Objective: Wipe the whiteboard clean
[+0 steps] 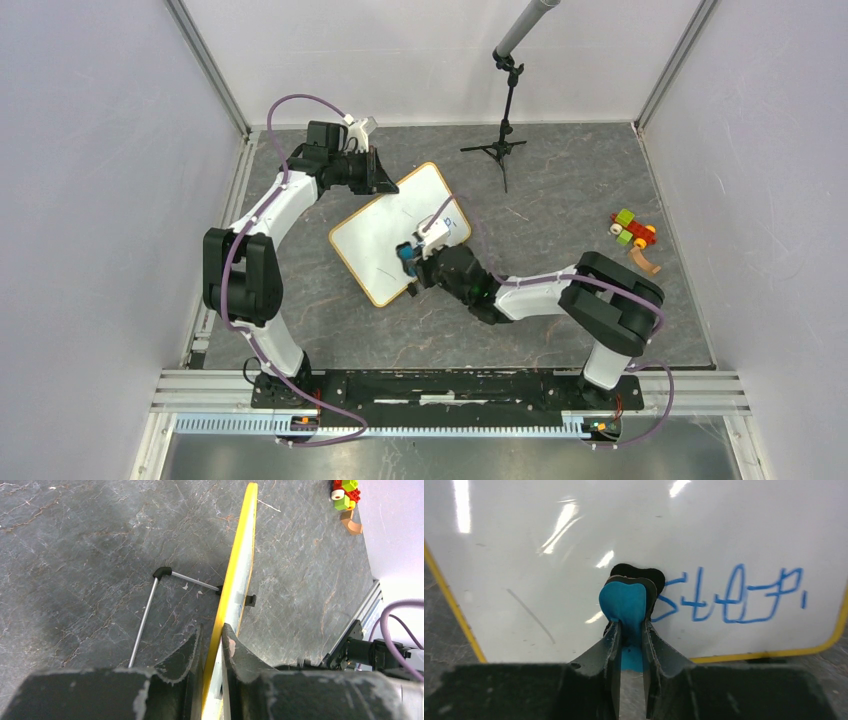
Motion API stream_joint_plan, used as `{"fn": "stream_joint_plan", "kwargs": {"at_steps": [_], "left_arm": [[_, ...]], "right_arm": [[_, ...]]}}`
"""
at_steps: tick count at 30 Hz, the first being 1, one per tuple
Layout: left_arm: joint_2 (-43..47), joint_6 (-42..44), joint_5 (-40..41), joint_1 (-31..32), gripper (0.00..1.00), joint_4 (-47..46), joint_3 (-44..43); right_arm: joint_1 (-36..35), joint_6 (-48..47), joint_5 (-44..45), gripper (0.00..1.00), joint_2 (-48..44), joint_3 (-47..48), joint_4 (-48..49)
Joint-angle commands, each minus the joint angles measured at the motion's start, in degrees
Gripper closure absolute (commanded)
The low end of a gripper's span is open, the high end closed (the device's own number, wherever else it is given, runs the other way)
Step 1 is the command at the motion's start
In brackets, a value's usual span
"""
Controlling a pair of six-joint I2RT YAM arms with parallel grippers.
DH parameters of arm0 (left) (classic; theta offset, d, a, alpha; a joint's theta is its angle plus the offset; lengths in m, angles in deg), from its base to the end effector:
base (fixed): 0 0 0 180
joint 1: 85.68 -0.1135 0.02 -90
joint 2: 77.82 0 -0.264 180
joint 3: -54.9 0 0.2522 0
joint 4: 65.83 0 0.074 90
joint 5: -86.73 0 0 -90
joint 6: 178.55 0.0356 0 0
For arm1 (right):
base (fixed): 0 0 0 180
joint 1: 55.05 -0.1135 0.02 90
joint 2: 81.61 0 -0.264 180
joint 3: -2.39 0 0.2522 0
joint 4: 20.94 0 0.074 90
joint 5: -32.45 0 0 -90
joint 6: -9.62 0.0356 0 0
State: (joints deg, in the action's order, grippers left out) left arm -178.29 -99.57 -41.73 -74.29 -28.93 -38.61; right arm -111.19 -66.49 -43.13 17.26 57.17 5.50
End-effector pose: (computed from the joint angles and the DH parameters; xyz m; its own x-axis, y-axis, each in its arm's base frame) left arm 0.3797 -0.0991 0.2720 -0.7803 0.0045 -0.6254 0.4535 0.6927 -0.5608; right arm 0.1997 0.2817 0.1660 -0.3253 -0.0676 -0.9432 -0.6118 0.7756 0.1555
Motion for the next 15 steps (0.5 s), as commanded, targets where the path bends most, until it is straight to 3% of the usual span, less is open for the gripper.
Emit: {"fn": "stream_joint_plan", "kwargs": {"at_steps": [1, 9, 15], "left_arm": [[0.4, 0.6, 0.7, 1.2, 0.98, 5.6, -0.5], [0.4, 0.5, 0.5, 1.2, 0.98, 5.6, -0.7], [0.4, 0.7, 0.6, 1.2, 0.98, 5.6, -0.7]], "right_arm": [[3.5, 3.5, 4.7, 0.78, -1.7, -1.8, -1.4], [-2.9, -2.5, 5.9, 0.78, 0.3, 3.1, -2.8], [-8.7, -7.2, 0.7, 0.78, 3.6, 5.9, 1.8]]}}
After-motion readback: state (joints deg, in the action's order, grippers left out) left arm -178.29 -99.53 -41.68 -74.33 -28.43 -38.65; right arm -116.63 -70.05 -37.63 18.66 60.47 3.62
